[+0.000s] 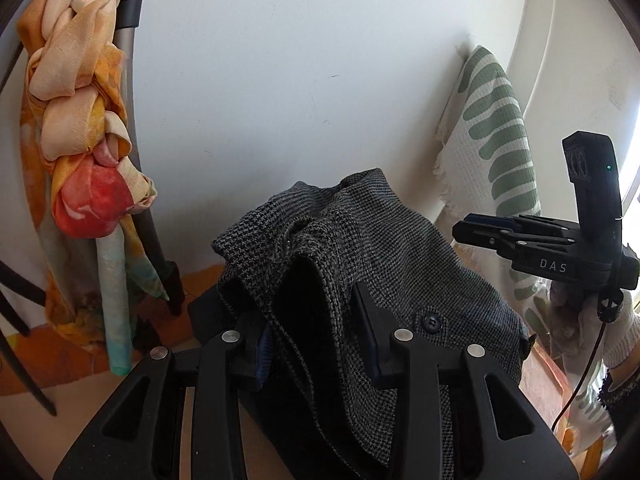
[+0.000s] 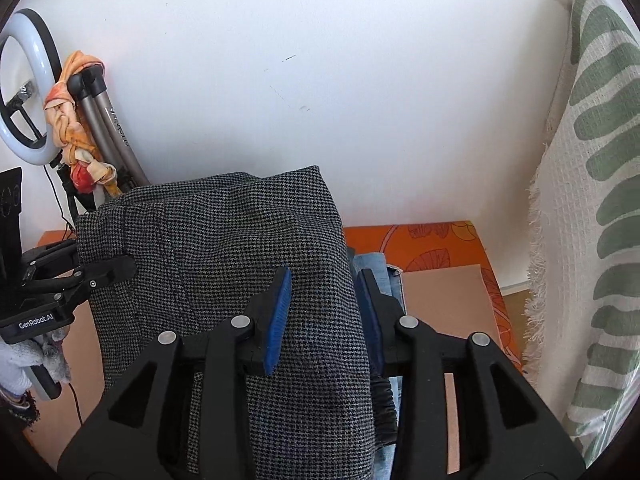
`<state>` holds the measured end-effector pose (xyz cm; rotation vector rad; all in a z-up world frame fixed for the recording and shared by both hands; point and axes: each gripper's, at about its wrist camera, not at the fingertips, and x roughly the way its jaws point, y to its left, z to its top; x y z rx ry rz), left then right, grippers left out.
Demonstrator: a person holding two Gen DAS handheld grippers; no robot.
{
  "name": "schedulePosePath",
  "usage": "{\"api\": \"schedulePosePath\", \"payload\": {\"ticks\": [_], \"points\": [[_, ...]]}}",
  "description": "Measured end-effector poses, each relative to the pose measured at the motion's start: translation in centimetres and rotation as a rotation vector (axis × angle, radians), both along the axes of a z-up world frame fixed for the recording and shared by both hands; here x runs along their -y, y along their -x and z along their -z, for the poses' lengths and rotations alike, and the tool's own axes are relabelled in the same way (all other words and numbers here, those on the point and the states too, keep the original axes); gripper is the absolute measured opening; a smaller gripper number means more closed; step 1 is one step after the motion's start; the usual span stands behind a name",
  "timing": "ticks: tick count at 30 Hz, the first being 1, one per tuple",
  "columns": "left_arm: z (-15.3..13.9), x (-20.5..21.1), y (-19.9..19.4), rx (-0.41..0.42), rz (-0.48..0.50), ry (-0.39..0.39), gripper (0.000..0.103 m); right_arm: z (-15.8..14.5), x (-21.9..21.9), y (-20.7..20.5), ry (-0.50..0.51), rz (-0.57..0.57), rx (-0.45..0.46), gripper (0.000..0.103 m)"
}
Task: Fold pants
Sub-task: 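Lower the trousers onto the stack of folded clothes with both tools, then open both tools and pull them back from the stack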
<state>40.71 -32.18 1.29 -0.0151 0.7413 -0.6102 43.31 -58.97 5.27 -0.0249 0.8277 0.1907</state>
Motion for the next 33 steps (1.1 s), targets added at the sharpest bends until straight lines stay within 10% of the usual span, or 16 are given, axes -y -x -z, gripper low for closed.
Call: {"api": "schedulePosePath", "payload": {"ticks": [3,13,26,33], "points": [[0.6,0.1,-0.8,0.016,-0.040,-0.088,0.059,0.3,0.1,0.4,0.011,-0.004,-0.014,0.035],[-0.2,-1.6,0.7,0.028,-0.049,-0.078,0.059,0.7,0.4,2.2,0.012,0.006,-0.027,0.036],[-4.5,-3.0,7.9,0.114,-0.015,-0.050,0.059,-3.4,-1.8,8.3,0.026,0.018,0.055,0.062],[-6.4,-5.7,12.6,0.141,-0.030,-0.007,0.079,-5.7,-4.2,13.4,0.060,0.021,0.112,0.078]]}}
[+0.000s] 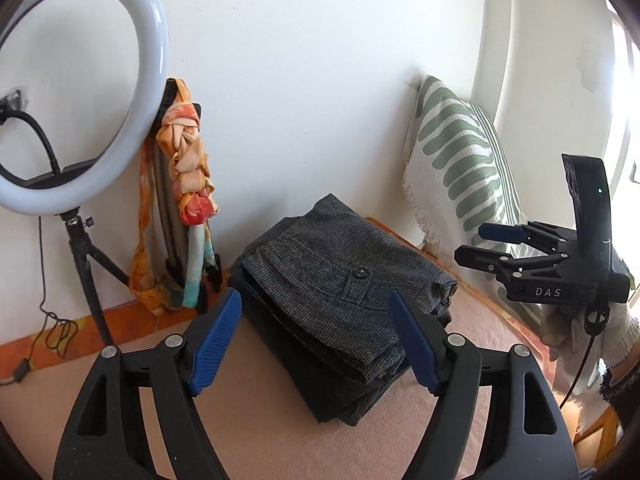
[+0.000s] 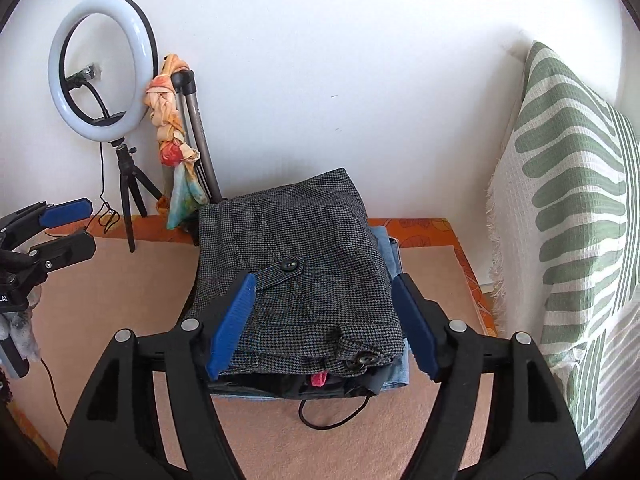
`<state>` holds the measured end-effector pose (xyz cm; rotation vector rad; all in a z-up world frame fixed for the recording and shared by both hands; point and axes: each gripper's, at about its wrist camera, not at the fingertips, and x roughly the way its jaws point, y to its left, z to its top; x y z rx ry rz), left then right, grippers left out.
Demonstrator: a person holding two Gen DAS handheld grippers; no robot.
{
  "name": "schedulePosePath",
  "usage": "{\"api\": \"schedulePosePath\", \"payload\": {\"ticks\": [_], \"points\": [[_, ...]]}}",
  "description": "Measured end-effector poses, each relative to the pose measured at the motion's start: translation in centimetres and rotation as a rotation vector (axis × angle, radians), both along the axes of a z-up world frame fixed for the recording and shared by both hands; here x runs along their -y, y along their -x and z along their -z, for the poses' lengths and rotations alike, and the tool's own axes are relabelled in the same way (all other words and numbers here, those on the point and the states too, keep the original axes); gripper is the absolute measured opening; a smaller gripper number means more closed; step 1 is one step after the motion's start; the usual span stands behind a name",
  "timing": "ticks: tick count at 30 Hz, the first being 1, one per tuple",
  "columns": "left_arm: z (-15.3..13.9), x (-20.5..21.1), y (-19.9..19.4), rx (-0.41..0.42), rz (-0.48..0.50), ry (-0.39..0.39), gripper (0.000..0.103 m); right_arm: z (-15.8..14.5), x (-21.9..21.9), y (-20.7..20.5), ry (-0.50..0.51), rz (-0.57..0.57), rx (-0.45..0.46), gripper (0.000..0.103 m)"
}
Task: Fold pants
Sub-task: 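Open both tools and pull them back from the stack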
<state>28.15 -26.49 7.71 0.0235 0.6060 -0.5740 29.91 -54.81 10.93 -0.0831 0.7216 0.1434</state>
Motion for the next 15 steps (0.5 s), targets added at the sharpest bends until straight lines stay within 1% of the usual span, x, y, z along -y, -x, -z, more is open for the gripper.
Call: {"api": "schedulePosePath", "payload": {"ticks": [1,2,4,6,7,8,12,15], "points": [[-0.2,-0.4,0.6,0.003,-0.004,0.007,0.079,-0.4,-0.4,0.9,0.007,0.005,0.016,0.082],[-0.4,-0.9,1.2,0.007,-0.009,0.012,0.080,-0.7,-0.8,1.7,0.018,0.013,0.031,0.085],[-0.5,-1.5,2.5,0.013,-0.019,0.011,0.081,-1.1,-1.6,3.2,0.037,0.017,0.051,0.086],[-0.6,-2.4,3.7,0.018,-0.033,0.001,0.082,-1.4,-2.3,4.6,0.035,0.021,0.063,0.091],[-0.6,-2.8,4.4,0.021,-0.042,-0.004,0.083,-1.5,-2.5,5.2,0.032,0.023,0.068,0.097],[-0.5,-3.2,5.0,0.023,-0.047,-0.007,0.083,-1.5,-2.9,5.8,0.031,0.026,0.074,0.099],[-0.4,-4.8,7.3,0.022,-0.056,-0.002,0.084,-1.6,-4.3,8.4,0.068,0.048,0.096,0.099],[-0.2,-5.8,9.1,0.022,-0.069,-0.008,0.085,-1.5,-5.1,10.0,0.055,0.053,0.093,0.100]]}}
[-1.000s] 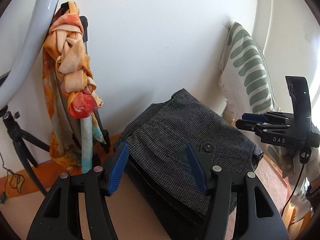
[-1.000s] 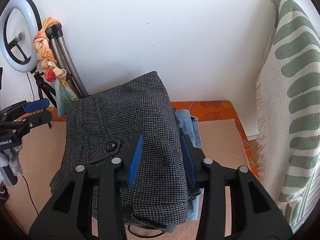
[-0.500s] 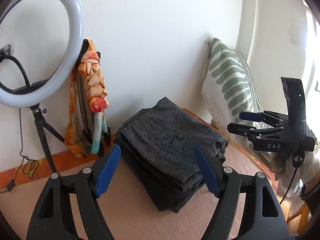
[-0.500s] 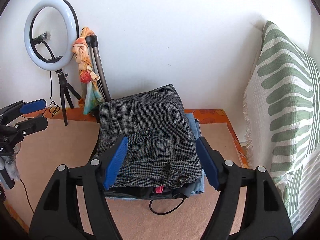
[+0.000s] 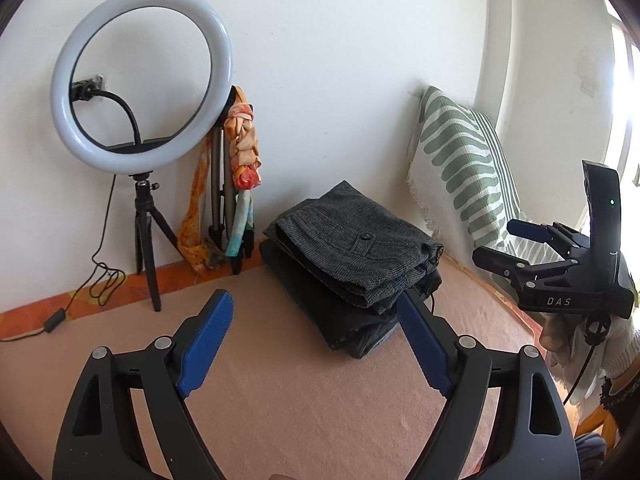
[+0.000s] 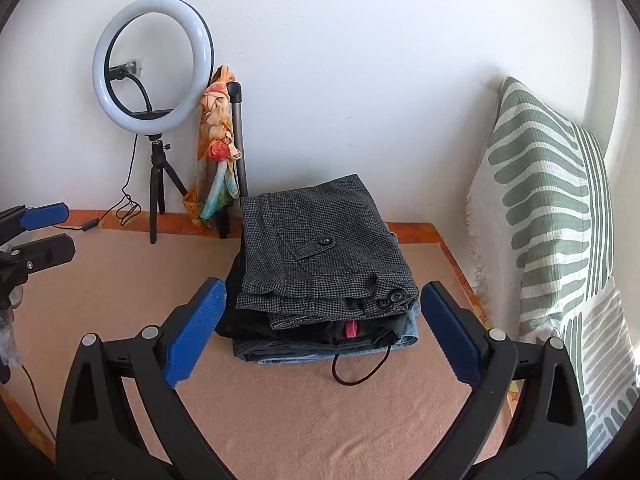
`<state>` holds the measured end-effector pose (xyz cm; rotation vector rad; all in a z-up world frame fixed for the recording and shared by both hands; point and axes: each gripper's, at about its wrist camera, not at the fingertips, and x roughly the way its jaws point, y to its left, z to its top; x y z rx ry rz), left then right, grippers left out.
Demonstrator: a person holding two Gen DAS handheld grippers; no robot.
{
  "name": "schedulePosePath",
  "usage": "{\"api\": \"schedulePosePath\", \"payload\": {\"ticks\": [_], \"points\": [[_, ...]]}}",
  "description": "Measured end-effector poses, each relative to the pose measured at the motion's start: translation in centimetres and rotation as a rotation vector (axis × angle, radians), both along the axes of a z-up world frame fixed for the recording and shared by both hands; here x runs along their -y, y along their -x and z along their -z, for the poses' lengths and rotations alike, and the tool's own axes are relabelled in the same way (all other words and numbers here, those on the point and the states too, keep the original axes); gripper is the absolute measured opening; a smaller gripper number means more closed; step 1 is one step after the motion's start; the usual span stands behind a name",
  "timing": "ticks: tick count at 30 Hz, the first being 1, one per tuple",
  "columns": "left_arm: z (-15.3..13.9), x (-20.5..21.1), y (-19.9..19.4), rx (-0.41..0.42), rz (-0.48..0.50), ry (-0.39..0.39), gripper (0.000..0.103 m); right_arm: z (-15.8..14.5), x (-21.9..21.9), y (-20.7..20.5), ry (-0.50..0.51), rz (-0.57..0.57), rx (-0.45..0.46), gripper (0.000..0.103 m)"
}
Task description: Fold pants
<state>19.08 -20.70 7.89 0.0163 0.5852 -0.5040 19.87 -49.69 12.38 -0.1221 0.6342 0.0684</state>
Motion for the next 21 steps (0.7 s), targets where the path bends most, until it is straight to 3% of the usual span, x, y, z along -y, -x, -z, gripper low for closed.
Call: {"api": "schedulePosePath", "payload": {"ticks": [11,21], "points": [[1.4,-3.1,5.4,-0.010,-0.014,0.020,0.086,0.8,-2.0,6.0,-0.035,0.049,0.047,0.103],[3.3,-2.6,8.0,0.007,0.030,-0.025,0.087,2.9,-2.4,8.2,-0.064,0.078,0.053,0.103]]}}
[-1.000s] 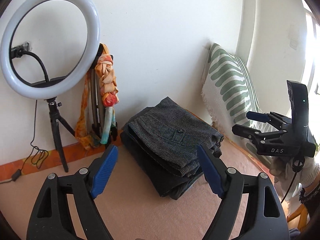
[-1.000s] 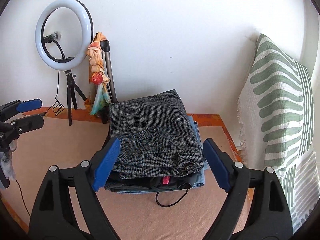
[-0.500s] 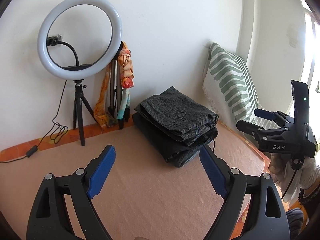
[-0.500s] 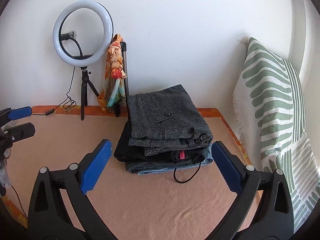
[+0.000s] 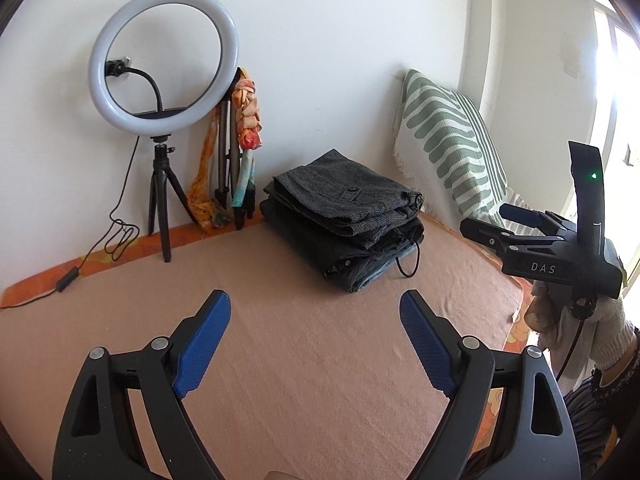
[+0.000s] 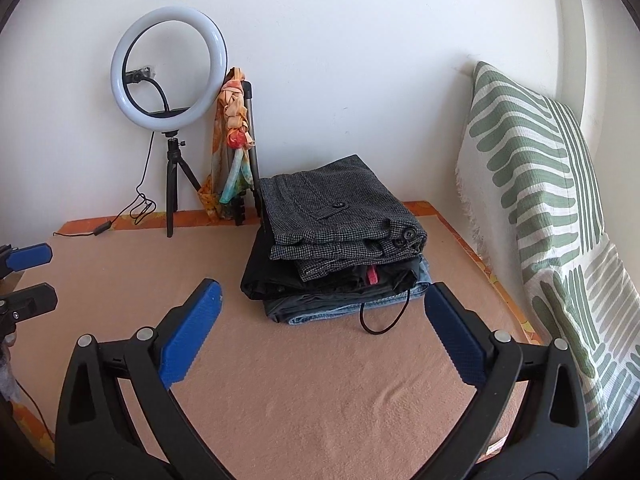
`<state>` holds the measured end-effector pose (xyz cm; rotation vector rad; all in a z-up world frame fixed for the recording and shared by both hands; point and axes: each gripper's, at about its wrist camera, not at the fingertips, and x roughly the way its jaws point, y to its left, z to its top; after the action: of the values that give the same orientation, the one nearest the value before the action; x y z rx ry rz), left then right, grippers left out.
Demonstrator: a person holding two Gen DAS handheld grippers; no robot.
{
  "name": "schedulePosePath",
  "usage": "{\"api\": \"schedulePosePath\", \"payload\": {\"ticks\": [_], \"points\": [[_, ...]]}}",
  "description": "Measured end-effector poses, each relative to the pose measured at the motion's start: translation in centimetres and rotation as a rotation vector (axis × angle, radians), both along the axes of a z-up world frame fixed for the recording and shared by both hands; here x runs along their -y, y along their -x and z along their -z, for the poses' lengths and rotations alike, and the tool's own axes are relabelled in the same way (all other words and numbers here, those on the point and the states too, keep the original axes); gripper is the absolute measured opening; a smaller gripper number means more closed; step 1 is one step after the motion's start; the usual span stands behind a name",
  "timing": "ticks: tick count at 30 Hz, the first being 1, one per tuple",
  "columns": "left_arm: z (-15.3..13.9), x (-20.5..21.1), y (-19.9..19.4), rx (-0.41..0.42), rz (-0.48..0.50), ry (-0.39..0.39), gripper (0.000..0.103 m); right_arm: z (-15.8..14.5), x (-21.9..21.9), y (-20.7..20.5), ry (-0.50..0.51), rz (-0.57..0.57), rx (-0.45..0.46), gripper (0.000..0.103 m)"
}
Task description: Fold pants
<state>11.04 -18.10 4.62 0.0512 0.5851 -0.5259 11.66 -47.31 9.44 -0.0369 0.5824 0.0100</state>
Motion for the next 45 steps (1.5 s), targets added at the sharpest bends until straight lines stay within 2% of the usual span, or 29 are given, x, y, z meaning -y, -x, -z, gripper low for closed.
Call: {"api": "schedulePosePath", "payload": {"ticks": [6,21,45], "points": [[0.7,0.1,0.3,-0.008,0.007,0.022,0.087,1.0,-0.3,0.2,0.008,0.005,0.006,0.103],[2.0,-0.1,0.0,-0.021,0.003,0.001,0.087,2.4,-1.3,-0.2,0.007,-0.007,-0.001,0.103],[1.8,-0.4,-0.1,-0.032,-0.013,-0.015,0.087,2.3,-1.5,-0.4,-0.015,-0.014,0.000,0.103]]}}
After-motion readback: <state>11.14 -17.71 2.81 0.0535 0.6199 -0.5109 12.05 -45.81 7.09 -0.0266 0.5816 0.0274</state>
